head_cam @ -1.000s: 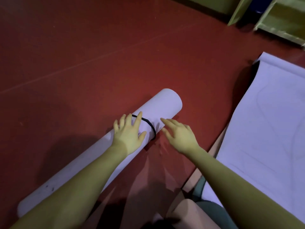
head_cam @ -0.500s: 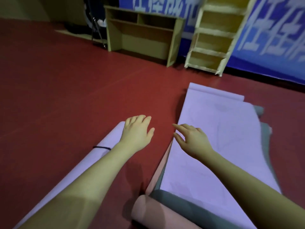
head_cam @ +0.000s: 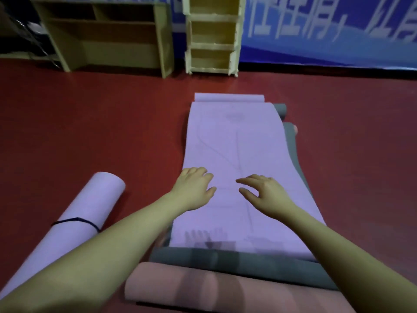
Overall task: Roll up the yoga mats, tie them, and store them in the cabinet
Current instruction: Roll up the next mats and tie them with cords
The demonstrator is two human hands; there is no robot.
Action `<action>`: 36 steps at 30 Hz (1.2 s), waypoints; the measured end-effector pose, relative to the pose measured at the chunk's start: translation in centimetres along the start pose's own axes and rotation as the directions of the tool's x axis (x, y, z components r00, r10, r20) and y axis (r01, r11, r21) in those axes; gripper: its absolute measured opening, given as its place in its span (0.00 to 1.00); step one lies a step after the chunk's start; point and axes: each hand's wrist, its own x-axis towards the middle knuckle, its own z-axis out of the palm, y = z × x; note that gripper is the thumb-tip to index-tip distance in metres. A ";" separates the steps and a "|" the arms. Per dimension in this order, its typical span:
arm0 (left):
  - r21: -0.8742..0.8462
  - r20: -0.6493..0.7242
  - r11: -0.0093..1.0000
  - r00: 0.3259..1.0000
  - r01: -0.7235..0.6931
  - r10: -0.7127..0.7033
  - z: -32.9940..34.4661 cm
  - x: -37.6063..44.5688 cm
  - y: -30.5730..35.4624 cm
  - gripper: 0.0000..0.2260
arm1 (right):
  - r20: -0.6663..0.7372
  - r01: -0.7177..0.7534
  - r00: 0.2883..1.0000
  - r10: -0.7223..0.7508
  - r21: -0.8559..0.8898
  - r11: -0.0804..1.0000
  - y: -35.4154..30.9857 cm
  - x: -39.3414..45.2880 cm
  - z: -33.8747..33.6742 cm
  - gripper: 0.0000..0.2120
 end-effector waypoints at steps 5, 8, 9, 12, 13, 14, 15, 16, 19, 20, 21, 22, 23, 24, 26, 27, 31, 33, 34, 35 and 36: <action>-0.046 0.074 0.992 0.990 -0.119 0.123 6.7 2.9 1.6 0.27 | 0.010 -0.043 0.999 0.043 0.006 0.999 5.4 -2.6 4.1 0.24; -0.096 0.138 0.976 0.969 -0.194 0.206 11.2 2.7 3.5 0.40 | 0.073 -0.051 0.996 0.050 0.013 0.999 8.0 -3.6 7.3 0.28; -0.095 0.166 0.969 0.956 -0.229 0.242 12.4 2.5 4.1 0.39 | 0.135 -0.037 0.990 0.037 0.003 0.999 8.8 -4.0 8.2 0.30; -0.041 0.191 0.957 0.938 -0.287 0.289 16.4 1.3 5.5 0.30 | 0.300 0.006 0.954 0.011 -0.054 0.999 10.9 -5.3 10.8 0.33; -0.042 0.178 0.958 0.941 -0.285 0.288 17.7 0.9 5.8 0.29 | 0.305 0.008 0.952 0.017 -0.081 0.997 11.6 -5.9 11.6 0.32; -0.049 0.178 0.956 0.939 -0.291 0.295 18.9 0.5 6.0 0.29 | 0.266 0.021 0.964 0.010 -0.115 0.993 12.3 -6.6 12.4 0.30; -0.065 0.185 0.955 0.937 -0.290 0.297 19.9 0.2 6.4 0.30 | 0.209 0.028 0.978 0.002 -0.143 0.989 13.0 -7.4 13.2 0.28; -0.084 0.201 0.957 0.936 -0.279 0.290 20.3 0.0 6.7 0.31 | 0.167 0.037 0.986 -0.008 -0.169 0.985 13.6 -7.9 13.9 0.29; -0.068 0.133 0.971 0.963 -0.229 0.237 21.5 0.1 7.1 0.29 | 0.083 0.049 0.996 -0.032 -0.221 0.974 14.7 -8.3 15.4 0.31; -0.066 0.100 0.975 0.971 -0.213 0.219 21.8 0.4 7.2 0.28 | 0.049 0.062 0.997 -0.053 -0.217 0.974 15.1 -8.1 15.8 0.31; -0.064 0.067 0.977 0.976 -0.203 0.207 22.0 0.9 7.3 0.27 | 0.022 0.083 0.997 -0.080 -0.204 0.976 15.5 -7.8 16.2 0.31; -0.057 0.045 0.977 0.977 -0.205 0.208 22.3 1.3 7.2 0.27 | 0.017 0.110 0.994 -0.109 -0.185 0.977 16.0 -7.4 16.3 0.31; -0.057 0.028 0.975 0.976 -0.214 0.216 22.5 1.7 7.1 0.27 | 0.029 0.145 0.989 -0.142 -0.172 0.974 16.7 -7.0 16.2 0.31; -0.056 0.021 0.974 0.975 -0.220 0.222 22.7 2.0 7.0 0.26 | 0.029 0.189 0.982 -0.187 -0.177 0.966 17.3 -6.7 16.2 0.31; -0.043 -0.008 0.974 0.975 -0.223 0.222 23.3 2.5 7.0 0.25 | -0.044 0.281 0.952 -0.301 -0.252 0.926 18.3 -6.5 16.3 0.25; -0.027 -0.018 0.976 0.976 -0.216 0.216 23.6 2.7 7.0 0.25 | -0.096 0.306 0.932 -0.349 -0.307 0.901 18.4 -6.6 16.5 0.20; 0.004 -0.093 0.988 0.983 -0.157 0.157 25.1 3.0 7.3 0.22 | -0.193 0.268 0.909 -0.370 -0.410 0.872 17.4 -8.4 18.1 0.08; 0.002 -0.173 0.982 0.967 -0.189 0.186 25.9 2.5 7.6 0.19 | -0.177 0.198 0.943 -0.281 -0.381 0.903 17.0 -10.3 19.2 0.15; 0.001 -0.225 0.972 0.947 -0.235 0.229 26.3 2.0 7.8 0.17 | -0.146 0.173 0.960 -0.237 -0.357 0.918 16.8 -11.5 19.8 0.19; 0.001 -0.280 0.958 0.919 -0.287 0.276 26.7 1.3 8.0 0.16 | -0.105 0.151 0.975 -0.196 -0.336 0.930 16.6 -12.7 20.4 0.23; 0.003 -0.326 0.943 0.891 -0.333 0.316 27.1 0.5 8.2 0.15 | -0.078 0.123 0.985 -0.156 -0.325 0.938 16.4 -13.7 21.0 0.26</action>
